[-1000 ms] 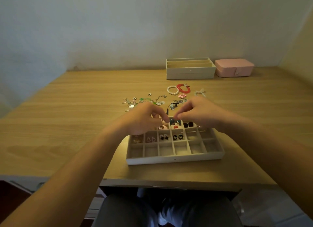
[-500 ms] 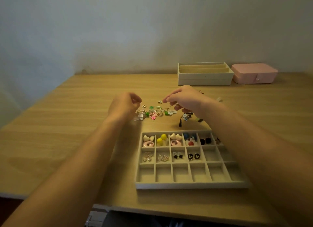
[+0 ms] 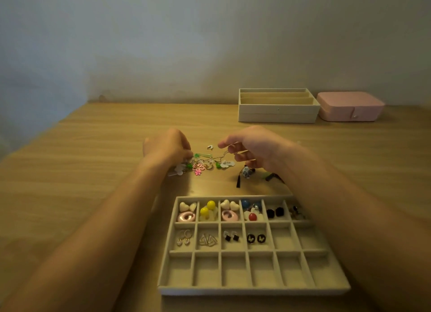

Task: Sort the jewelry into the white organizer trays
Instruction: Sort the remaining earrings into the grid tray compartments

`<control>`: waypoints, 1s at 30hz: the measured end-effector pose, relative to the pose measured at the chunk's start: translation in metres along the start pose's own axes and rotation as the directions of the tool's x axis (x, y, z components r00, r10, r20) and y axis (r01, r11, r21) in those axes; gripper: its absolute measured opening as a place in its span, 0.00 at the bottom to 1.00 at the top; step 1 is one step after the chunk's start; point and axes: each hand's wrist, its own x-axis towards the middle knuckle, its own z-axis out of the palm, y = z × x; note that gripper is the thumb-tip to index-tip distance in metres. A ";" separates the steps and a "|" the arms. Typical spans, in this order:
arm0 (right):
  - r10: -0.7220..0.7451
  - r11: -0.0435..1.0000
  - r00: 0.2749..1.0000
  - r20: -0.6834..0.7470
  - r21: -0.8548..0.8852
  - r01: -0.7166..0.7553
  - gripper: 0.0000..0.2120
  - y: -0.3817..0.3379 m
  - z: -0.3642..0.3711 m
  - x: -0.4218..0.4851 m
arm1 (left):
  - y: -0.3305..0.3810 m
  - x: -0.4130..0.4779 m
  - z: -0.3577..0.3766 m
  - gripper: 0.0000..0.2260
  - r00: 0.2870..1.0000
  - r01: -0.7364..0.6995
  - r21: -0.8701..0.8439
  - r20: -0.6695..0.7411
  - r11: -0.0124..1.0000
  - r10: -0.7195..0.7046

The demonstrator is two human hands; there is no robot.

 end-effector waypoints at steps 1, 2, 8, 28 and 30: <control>0.000 1.000 1.000 -0.002 0.004 0.000 0.09 0.002 -0.002 0.000 | 0.002 0.002 -0.001 0.04 1.000 0.007 0.000 0.027 1.000 -0.007; -0.001 1.000 1.000 -0.004 0.008 0.001 0.09 0.003 -0.003 -0.001 | 0.003 0.003 -0.002 0.04 0.999 0.012 -0.003 0.049 1.000 -0.012; -0.012 0.998 1.000 -0.019 0.063 0.013 0.09 0.007 -0.013 -0.006 | 0.007 0.008 -0.004 0.05 0.985 0.033 -0.066 0.169 0.997 -0.021; -0.388 0.918 0.922 -0.009 0.091 0.387 0.08 0.030 -0.015 -0.051 | 0.069 -0.102 -0.039 0.05 0.962 -0.248 -0.570 -0.047 0.783 0.271; -0.396 0.917 0.918 -0.018 0.038 0.397 0.07 0.035 -0.015 -0.055 | 0.069 -0.110 -0.037 0.04 0.959 -0.253 -0.601 -0.053 0.758 0.278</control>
